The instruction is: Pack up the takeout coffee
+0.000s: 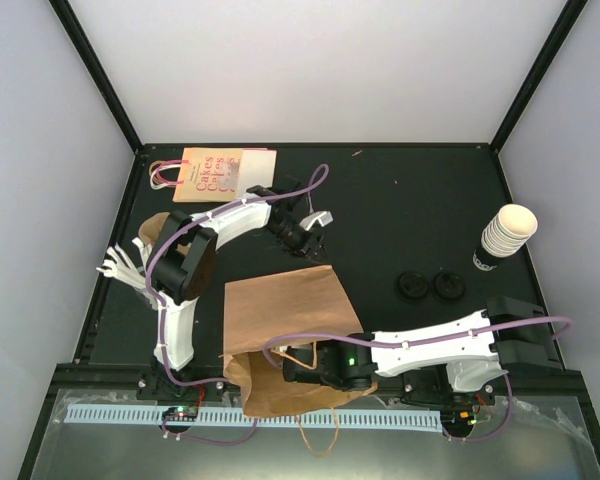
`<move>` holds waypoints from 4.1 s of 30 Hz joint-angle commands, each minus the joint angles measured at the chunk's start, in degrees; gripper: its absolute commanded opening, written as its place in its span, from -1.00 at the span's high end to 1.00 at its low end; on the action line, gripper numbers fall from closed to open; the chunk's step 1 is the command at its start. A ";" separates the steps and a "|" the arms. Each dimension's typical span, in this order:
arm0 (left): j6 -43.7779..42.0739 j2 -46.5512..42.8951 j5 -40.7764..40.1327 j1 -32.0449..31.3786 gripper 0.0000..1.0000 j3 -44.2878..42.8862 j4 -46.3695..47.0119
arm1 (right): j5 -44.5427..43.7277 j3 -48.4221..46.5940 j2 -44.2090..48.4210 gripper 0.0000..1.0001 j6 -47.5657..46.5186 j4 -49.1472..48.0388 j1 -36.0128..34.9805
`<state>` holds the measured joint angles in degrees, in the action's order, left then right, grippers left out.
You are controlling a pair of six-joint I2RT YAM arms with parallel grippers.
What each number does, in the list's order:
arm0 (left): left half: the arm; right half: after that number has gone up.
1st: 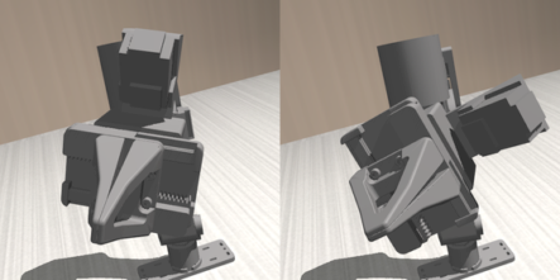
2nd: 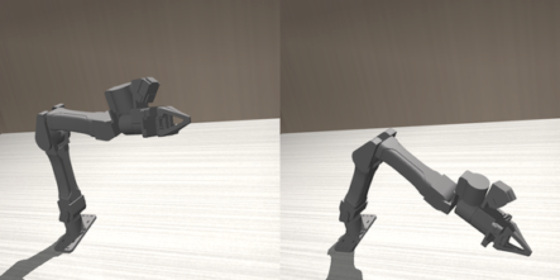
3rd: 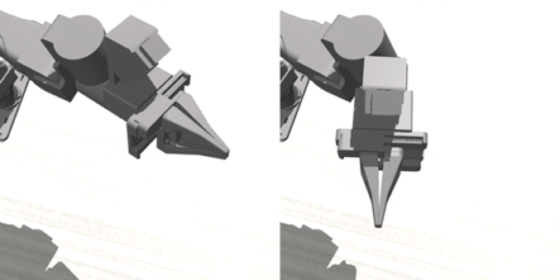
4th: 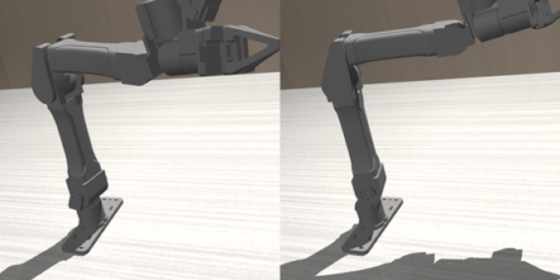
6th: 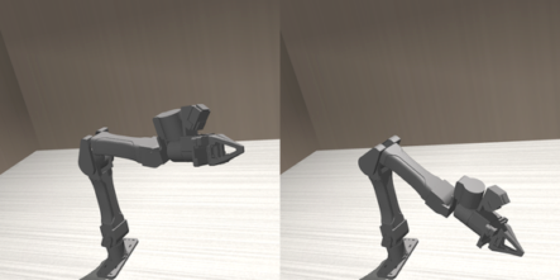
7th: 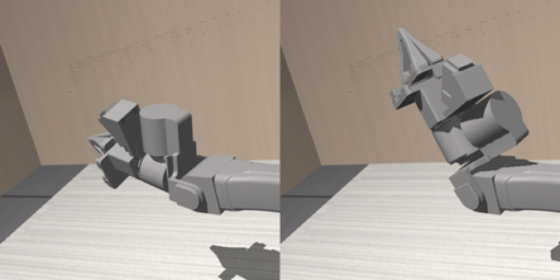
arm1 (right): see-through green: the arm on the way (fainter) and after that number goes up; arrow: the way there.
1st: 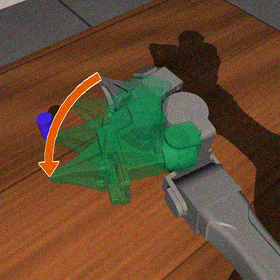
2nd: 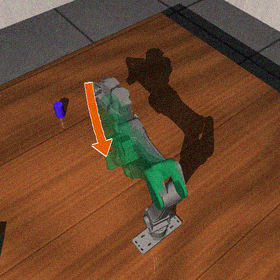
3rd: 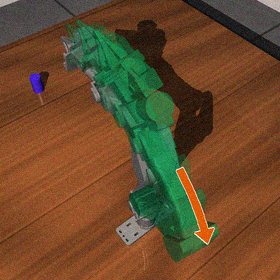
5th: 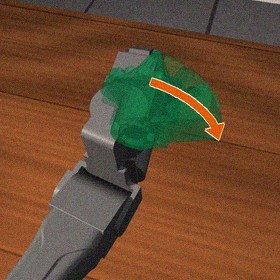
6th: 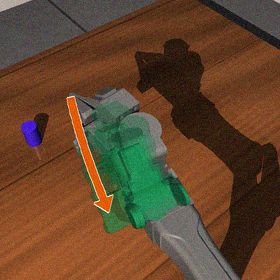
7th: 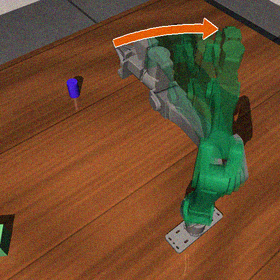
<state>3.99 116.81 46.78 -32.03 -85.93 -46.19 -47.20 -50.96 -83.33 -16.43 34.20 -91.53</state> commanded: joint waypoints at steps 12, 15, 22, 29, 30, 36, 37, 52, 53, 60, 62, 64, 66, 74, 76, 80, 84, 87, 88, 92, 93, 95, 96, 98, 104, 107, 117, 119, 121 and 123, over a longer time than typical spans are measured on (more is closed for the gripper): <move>-0.84 1.77 1.97 -1.10 0.06 2.47 -1.55 | 6.08 2.43 -3.63 -0.05 -0.14 2.62 1.39; -0.67 1.75 2.05 -1.06 0.06 2.49 -1.44 | 9.11 2.12 -3.97 -0.05 0.29 3.21 1.43; -0.56 1.57 1.96 -1.09 0.06 2.47 -1.61 | 11.59 2.17 -4.74 -0.05 0.78 3.91 1.41; -0.50 1.32 2.01 -1.10 0.06 2.62 -1.73 | 11.63 3.31 -4.52 -0.06 0.62 3.06 1.44; -0.55 1.25 2.00 -1.07 0.06 2.73 -1.73 | 11.73 3.32 -4.60 -0.06 0.56 3.04 1.42; -0.57 1.22 2.03 -1.10 0.06 2.84 -1.80 | 14.32 3.16 -4.78 -0.06 0.70 3.55 1.40; -0.48 1.23 2.02 -1.10 0.06 2.84 -1.73 | 14.37 3.25 -4.70 -0.06 0.69 3.52 1.42; -0.47 1.23 2.01 -1.08 0.06 2.96 -1.80 | 13.47 4.31 -4.45 -0.05 -0.12 2.80 1.49; -0.47 1.20 2.02 -1.03 0.06 2.93 -1.79 | 13.87 4.22 -4.51 -0.05 -0.06 2.94 1.46; -0.74 1.16 2.04 -1.10 0.06 2.98 -2.02 | 9.43 3.99 -4.32 -0.05 -0.33 2.01 2.99; -0.74 1.25 2.04 -1.10 0.06 3.04 -2.06 | 8.05 4.16 -3.96 -0.06 -0.37 1.56 3.68; -0.82 1.22 2.04 -1.10 0.06 3.12 -2.05 | 8.30 4.08 -3.92 -0.06 -0.57 1.66 4.18; -0.95 1.25 2.08 -1.08 0.06 3.20 -2.10 | 9.23 3.91 -4.09 -0.06 -0.55 1.95 4.34; -1.02 1.13 2.09 -1.10 0.06 4.07 -1.88 | 16.16 2.90 -5.42 -0.05 -0.07 4.27 4.38; -1.04 1.08 2.08 -1.04 0.06 4.17 -1.88 | 18.58 2.65 -5.41 -0.05 0.11 5.15 4.37; -0.92 1.01 2.20 -1.08 0.06 4.13 -1.71 | 20.85 2.61 -5.58 -0.07 0.51 5.61 4.34; -0.82 1.05 2.19 -1.06 0.06 4.16 -1.71 | 19.94 3.15 -6.09 -0.07 0.41 5.09 4.38; -0.91 1.06 2.09 -1.06 0.06 4.25 -1.84 | 20.70 3.10 -6.23 -0.07 0.42 5.23 4.34; -0.91 1.11 2.10 -1.10 0.06 4.27 -1.80 | 20.87 3.21 -6.20 -0.07 0.43 5.14 4.34; -0.91 1.10 2.10 -1.06 0.06 4.21 -1.71 | 20.84 3.23 -6.18 -0.07 0.43 4.99 4.38; -0.87 1.14 2.09 -1.09 0.06 4.25 -1.71 | 20.79 3.28 -6.18 -0.07 0.43 4.92 4.38; -0.83 1.17 2.09 -1.04 0.06 4.25 -1.66 | 20.32 3.39 -6.18 -0.07 0.43 4.82 4.35; -0.82 1.18 2.15 -1.08 0.06 4.27 -1.70 | 19.42 3.60 -6.19 -0.08 0.42 4.54 4.34; -0.82 1.16 2.11 -1.06 0.06 4.27 -1.75 | 15.30 3.99 -6.15 -0.07 0.41 3.32 4.34; -0.82 1.03 2.22 -1.10 0.06 4.56 -1.61 | 8.65 4.41 -6.18 -0.11 -0.34 1.80 4.96; -0.76 1.01 2.18 -1.10 0.06 4.75 -1.48 | 7.38 3.67 -6.71 -0.10 -0.35 2.10 5.83; -0.66 1.09 2.45 -1.05 0.06 5.07 -1.27 | 5.93 3.63 -7.54 -0.10 -1.28 2.07 6.61; -0.73 1.12 2.44 -1.10 0.06 5.07 -1.33 | 6.98 3.54 -7.76 -0.10 -0.91 2.88 6.69; -0.74 0.99 2.44 -1.08 0.06 5.10 -1.44 | 7.13 3.23 -7.77 -0.10 -0.47 3.46 6.64; -0.81 0.97 2.44 -1.09 0.06 4.93 -1.61 | 7.34 3.36 -7.42 -0.10 -0.45 3.55 6.69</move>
<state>4.08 117.01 49.71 -32.12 -82.61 -42.92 -46.30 -50.87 -87.20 -17.74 28.86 -87.92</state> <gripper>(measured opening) 0.471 0.730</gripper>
